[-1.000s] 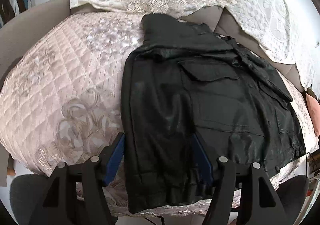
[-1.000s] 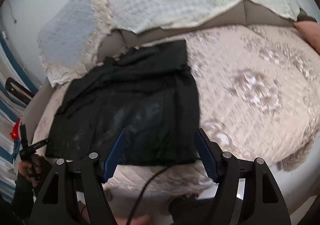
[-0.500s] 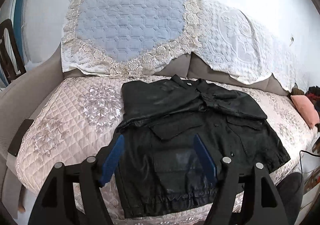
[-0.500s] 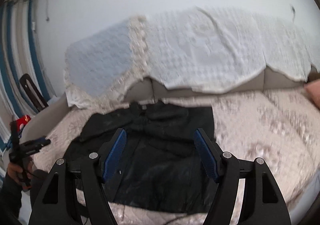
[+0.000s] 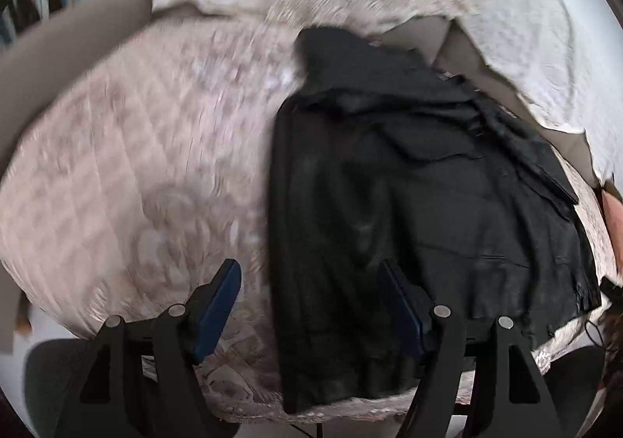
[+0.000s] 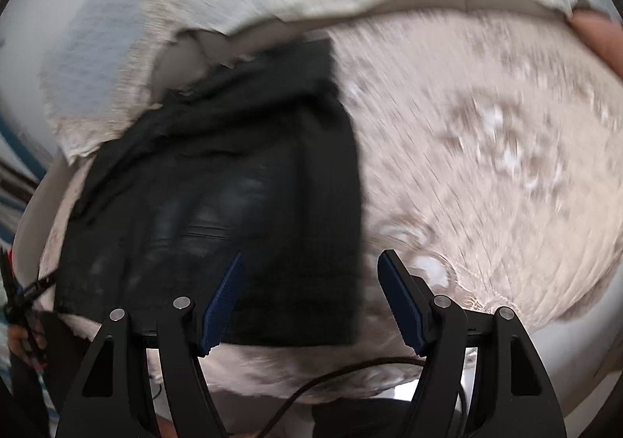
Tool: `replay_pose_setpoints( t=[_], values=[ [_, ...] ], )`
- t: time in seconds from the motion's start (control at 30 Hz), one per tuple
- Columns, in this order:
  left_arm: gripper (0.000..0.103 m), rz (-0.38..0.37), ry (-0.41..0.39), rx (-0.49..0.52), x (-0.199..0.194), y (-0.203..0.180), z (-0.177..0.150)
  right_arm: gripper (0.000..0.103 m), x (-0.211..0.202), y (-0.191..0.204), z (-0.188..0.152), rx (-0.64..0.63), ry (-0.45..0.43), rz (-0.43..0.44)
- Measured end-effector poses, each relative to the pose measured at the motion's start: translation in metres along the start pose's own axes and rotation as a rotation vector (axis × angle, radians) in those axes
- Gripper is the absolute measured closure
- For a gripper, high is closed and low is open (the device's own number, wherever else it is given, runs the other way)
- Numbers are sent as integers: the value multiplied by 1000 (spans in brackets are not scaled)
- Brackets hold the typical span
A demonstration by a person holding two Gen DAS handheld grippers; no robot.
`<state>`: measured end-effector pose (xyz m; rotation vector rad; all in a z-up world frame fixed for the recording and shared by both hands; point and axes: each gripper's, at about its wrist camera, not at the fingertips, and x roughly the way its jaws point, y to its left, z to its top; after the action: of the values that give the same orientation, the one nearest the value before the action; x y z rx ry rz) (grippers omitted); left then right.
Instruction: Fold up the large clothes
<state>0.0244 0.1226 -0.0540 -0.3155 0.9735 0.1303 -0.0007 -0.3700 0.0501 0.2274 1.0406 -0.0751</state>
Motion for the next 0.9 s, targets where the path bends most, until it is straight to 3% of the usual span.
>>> replay_pose_setpoints(
  t=[0.13,0.3,0.47,0.53,0.57,0.67,0.77,0.9],
  values=[
    [29,-9,-16,7,-1,-1,-6,32,19,-20,4,78,64,64],
    [30,-20,-8,38,-2,-7,-16,32,19,3,-7,9,117,149],
    [34,-15,-1,65,-5,-16,-26,53,18,16,-19,-48,123,87],
    [37,-10,0,58,-5,-17,-28,74,17,16,-21,-33,122,97],
    [39,-11,2,57,-5,-18,-28,79,18,15,-23,-30,123,110],
    [53,-13,12,64,-5,-20,-27,89,22,19,-25,-29,126,126],
    [86,-45,13,56,-9,-19,-23,92,20,27,-23,-46,113,113],
    [91,-140,-16,19,-27,-15,-11,94,3,29,-15,-42,70,154]
  ],
)
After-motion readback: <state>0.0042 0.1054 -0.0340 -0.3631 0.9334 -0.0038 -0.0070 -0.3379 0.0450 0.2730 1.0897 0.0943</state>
